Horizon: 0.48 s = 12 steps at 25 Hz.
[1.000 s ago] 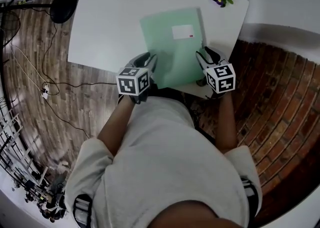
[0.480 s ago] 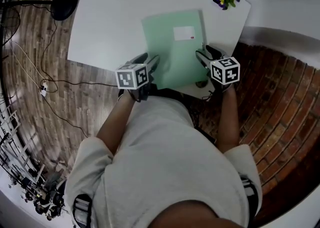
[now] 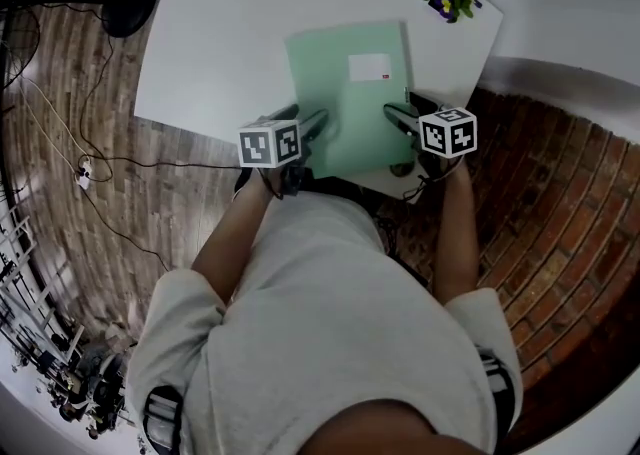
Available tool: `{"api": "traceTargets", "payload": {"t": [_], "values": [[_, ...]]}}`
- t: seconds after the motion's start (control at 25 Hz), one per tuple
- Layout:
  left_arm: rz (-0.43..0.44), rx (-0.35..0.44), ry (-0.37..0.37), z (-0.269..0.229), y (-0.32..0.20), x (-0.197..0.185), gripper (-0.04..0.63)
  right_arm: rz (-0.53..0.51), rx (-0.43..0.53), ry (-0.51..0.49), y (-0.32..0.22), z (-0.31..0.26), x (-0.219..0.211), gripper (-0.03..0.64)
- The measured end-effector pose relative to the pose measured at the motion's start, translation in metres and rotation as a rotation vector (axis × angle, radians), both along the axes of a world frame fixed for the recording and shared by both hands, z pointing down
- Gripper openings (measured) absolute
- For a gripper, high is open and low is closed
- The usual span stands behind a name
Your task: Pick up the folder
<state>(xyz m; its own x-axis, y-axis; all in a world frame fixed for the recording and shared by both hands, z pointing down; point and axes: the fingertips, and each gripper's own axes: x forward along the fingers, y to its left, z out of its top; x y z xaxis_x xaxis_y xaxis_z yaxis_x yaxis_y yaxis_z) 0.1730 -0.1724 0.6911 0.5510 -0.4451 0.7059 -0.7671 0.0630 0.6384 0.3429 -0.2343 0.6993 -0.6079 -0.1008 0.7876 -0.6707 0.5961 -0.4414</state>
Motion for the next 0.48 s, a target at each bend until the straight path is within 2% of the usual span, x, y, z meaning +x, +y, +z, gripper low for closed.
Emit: {"api": "traceTargets", "payload": {"t": [0.48], "values": [[-0.041,-0.022,0.009,0.0078,0.0003,0.0015,0.319,-0.01,-0.019,-0.017,0.0012,0.0046,-0.0058,0.302]]}}
